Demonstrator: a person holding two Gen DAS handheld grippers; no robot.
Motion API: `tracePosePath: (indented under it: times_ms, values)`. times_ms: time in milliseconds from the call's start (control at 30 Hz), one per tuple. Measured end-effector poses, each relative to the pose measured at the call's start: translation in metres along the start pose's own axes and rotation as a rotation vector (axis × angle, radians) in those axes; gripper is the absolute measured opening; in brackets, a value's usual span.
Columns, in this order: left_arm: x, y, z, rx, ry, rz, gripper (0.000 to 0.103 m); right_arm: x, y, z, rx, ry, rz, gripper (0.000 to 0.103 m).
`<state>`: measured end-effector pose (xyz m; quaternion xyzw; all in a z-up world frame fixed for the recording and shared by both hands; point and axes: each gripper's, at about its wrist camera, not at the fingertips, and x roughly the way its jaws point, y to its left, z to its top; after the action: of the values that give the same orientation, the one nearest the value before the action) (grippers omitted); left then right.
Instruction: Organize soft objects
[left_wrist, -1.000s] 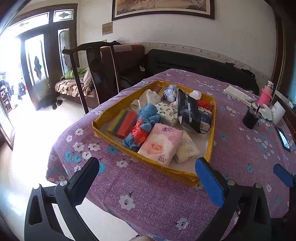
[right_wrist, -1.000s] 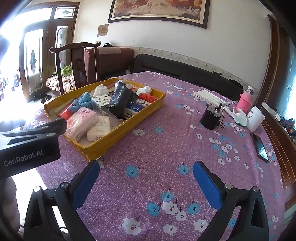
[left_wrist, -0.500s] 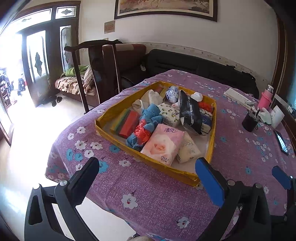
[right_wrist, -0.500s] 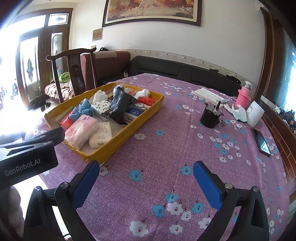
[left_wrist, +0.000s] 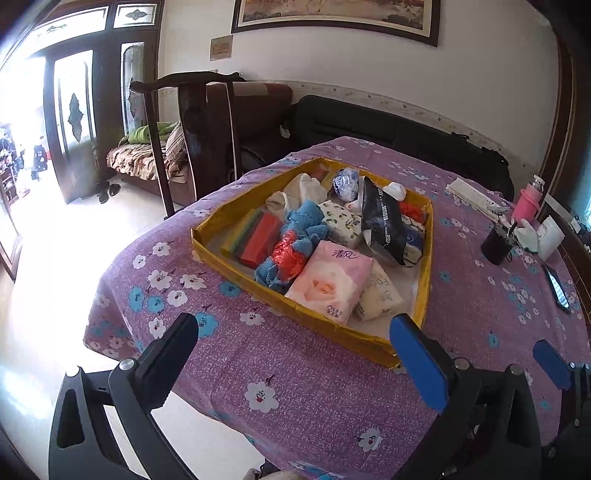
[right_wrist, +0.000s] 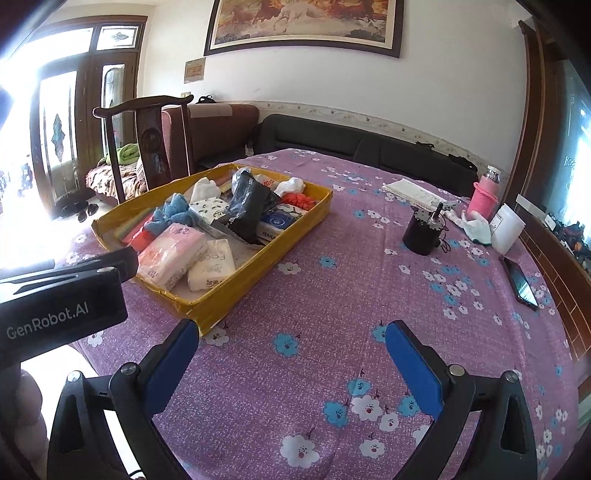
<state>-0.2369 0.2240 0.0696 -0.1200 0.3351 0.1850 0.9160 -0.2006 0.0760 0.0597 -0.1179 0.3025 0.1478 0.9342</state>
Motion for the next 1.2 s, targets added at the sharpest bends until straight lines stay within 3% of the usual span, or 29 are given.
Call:
tracePosePath:
  times_ms: [567, 1200]
  values:
    - [0.007, 0.007, 0.000, -0.023, 0.011, 0.027, 0.103, 0.007, 0.023, 0.021, -0.111, -0.001, 0.002, 0.103]
    - [0.013, 0.010, 0.002, -0.041, 0.020, 0.052, 0.103, 0.018, 0.021, 0.022, -0.102, 0.024, 0.025, 0.103]
